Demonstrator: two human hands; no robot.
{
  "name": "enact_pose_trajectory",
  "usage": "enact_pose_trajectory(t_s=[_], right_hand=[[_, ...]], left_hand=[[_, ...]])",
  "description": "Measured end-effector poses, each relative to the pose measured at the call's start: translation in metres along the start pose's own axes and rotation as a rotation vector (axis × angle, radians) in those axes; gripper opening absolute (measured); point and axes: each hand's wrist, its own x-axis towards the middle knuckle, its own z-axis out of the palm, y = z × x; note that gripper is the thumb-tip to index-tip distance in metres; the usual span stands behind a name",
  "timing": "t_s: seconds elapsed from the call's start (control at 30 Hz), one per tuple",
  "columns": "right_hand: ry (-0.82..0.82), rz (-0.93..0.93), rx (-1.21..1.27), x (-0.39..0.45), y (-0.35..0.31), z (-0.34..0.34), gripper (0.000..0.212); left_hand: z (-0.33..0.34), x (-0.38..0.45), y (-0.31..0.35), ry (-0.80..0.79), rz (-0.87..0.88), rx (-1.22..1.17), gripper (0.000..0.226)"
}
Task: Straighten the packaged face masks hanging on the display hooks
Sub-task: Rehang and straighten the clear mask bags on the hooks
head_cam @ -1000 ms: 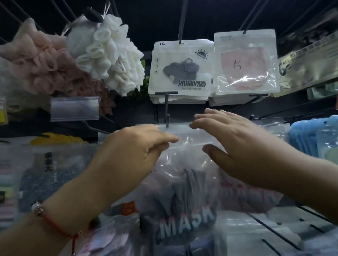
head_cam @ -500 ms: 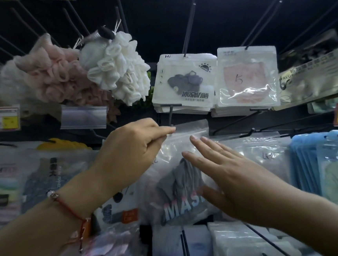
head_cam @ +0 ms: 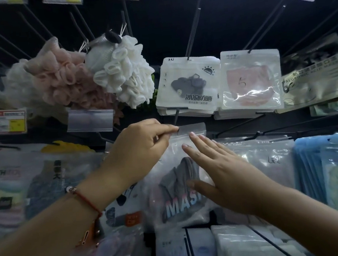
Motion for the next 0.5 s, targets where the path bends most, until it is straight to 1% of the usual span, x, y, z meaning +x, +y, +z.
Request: enact_pose_trajectory(t_s=[0.33, 0.4, 0.5], right_hand=[[-0.057, 0.045, 0.02, 0.004, -0.005, 0.01, 0.079], [-0.064, 0.05, 0.023, 0.003, -0.005, 0.011, 0.079], [-0.061, 0.059, 0.049, -0.002, -0.003, 0.013, 0.08]], left_hand=[[0.007, -0.014, 0.001, 0.045, -0.036, 0.054, 0.026], [0.009, -0.014, -0.001, 0.055, -0.031, 0.112, 0.025], [0.016, -0.015, -0.008, 0.077, 0.04, 0.314, 0.024]])
